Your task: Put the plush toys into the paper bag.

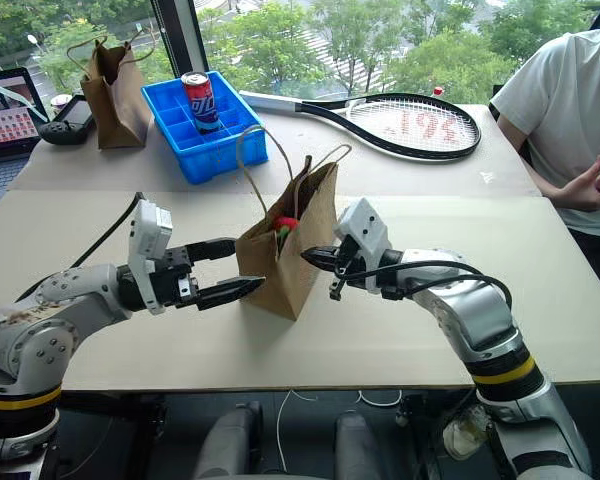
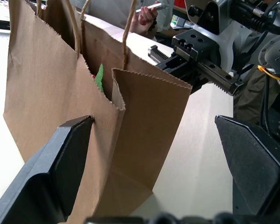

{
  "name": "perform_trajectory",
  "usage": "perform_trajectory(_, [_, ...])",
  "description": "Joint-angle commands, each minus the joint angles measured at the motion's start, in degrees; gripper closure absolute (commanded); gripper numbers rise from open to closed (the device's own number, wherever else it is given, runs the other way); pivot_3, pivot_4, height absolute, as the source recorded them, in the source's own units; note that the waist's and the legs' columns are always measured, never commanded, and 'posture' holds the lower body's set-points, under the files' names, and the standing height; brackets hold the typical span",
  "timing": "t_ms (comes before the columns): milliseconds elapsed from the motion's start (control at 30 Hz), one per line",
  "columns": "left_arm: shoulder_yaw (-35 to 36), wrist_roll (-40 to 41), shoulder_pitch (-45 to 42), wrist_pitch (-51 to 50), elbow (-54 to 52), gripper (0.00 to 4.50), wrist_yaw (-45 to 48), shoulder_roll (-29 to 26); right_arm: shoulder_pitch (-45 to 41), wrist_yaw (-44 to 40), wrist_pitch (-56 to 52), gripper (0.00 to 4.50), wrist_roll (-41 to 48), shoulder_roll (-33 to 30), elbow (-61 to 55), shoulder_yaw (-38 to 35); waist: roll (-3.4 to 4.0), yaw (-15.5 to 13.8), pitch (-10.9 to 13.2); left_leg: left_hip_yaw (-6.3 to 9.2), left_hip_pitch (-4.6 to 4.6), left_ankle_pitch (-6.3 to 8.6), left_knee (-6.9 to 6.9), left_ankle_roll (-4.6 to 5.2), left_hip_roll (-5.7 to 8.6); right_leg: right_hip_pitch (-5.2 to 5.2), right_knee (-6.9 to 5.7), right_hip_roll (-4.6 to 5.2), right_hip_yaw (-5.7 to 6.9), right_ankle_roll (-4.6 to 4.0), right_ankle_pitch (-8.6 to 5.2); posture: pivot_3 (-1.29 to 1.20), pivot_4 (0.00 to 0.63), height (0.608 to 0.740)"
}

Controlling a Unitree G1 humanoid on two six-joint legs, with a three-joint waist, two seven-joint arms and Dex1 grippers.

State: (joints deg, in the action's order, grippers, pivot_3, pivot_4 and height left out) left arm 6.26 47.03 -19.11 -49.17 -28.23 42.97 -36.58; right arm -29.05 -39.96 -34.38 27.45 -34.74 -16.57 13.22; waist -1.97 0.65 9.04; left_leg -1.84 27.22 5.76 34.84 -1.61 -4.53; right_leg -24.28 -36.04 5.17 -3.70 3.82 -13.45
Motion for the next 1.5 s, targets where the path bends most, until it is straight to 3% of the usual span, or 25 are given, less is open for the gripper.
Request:
perform_trajectory(33, [-2.6,-0.8,-3.2,-0.1,0.2,0.0,-2.5,1.8,-1.7,0.5,2.3,4.49,-3.1,3.4,0.3,0.9,0.0,0.0,0.0,0.01,0.0,-0.04,0.01,0.07,0.0,0.02,0.0,-0.01,0.0,0.01,0.0,0.0,0.15,0.74])
perform_trajectory(467, [-5.1,-1.7,-4.5,-0.8,1.6,0.0,-7.1,5.2,-0.5,2.4,1.2,4.49,-6.5,11.3,-0.4,1.1,0.01,0.1,0.0,0.03,-0.02,-0.1,-0.01,0.14,0.0,0.01,-0.05,-0.03,0.0,0.09,0.06,0.0,0.15,0.74])
perform_trajectory(567, [-4.8,-2.9,-4.4,0.5,3.3,0.67,-6.8,5.1,-0.2,2.7,0.8,4.5,-6.8,11.8,-0.6,0.6,0.01,0.1,0.0,0.03,-0.02,-0.02,-0.01,0.02,0.0,0.01,-0.05,-0.03,0.0,0.09,0.06,0.0,0.15,0.74])
perform_trajectory(733, [-4.2,-3.2,-4.9,1.0,5.9,2.61,-6.1,5.1,0.2,3.6,0.0,4.5,-7.4,11.9,-0.7,0.1,0.01,0.1,0.0,0.03,-0.03,0.04,-0.01,-0.08,0.0,0.01,-0.06,-0.02,0.0,0.06,0.05,0.0,0.15,0.74])
perform_trajectory(933, [-4.3,-4.4,-8.2,2.8,9.3,4.42,-0.9,3.0,2.1,3.6,-2.9,4.5,-6.7,8.0,-3.2,-3.0,0.01,-0.1,0.0,0.03,-0.01,0.05,0.0,-0.1,0.01,0.01,-0.04,-0.02,0.0,0.03,0.03,0.0,0.15,0.74])
perform_trajectory(1233, [-8.3,-9.2,-20.5,14.4,25.3,4.42,22.2,-1.2,16.2,0.8,-10.2,4.5,-5.3,-11.1,-9.7,-20.2,0.01,-1.3,0.0,0.02,0.01,0.12,-0.01,-0.21,0.06,0.01,0.04,0.03,0.0,0.0,-0.01,0.0,0.15,0.74])
perform_trajectory(1500, [-13.4,-13.0,-28.4,24.2,37.2,4.42,42.6,-0.5,30.4,-1.2,-8.7,4.5,-6.8,-17.9,-10.5,-35.6,0.0,-1.3,0.0,0.02,0.01,-0.12,0.0,0.19,0.07,0.06,0.03,0.03,-0.02,0.09,-0.06,0.0,0.15,0.74])
